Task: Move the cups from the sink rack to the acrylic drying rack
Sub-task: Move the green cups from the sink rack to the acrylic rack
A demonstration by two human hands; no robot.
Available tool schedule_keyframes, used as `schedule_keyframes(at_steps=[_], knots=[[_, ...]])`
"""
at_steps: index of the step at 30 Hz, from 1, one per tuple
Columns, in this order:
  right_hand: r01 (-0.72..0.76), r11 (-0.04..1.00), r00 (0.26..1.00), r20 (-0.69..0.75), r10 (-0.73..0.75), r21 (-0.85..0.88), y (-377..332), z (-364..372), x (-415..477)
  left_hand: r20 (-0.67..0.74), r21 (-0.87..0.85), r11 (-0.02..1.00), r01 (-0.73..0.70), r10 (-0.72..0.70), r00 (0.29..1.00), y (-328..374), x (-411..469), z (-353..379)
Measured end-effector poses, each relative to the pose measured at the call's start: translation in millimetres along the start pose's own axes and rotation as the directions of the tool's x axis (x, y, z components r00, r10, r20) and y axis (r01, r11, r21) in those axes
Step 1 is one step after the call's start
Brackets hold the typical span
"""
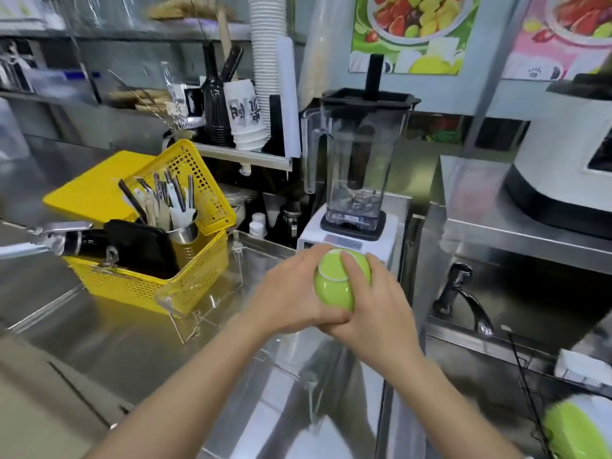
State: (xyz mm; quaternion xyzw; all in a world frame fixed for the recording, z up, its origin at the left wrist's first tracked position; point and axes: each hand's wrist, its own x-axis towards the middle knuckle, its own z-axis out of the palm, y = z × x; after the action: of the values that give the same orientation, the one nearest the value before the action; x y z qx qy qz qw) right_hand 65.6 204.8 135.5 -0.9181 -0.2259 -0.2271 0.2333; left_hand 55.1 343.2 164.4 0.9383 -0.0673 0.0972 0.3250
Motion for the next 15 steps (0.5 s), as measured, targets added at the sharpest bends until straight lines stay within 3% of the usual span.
schedule_keyframes(at_steps=[5,11,15], knots=[[-0.096,0.992,0.985,0.139,0.107,-0.082,-23,33,19,0.189,-0.04,0.998,0.043,-0.034,0.981,-44,25,-21],[-0.159,0.952,0.96,0.183,0.21,-0.262,-32,57,27,0.31,-0.1,0.992,0.079,-0.044,0.95,-68,41,-19],[-0.207,0.952,0.921,0.284,0.268,-0.226,-34,58,28,0.36,-0.13,0.988,0.082,-0.03,0.932,-78,46,-10]])
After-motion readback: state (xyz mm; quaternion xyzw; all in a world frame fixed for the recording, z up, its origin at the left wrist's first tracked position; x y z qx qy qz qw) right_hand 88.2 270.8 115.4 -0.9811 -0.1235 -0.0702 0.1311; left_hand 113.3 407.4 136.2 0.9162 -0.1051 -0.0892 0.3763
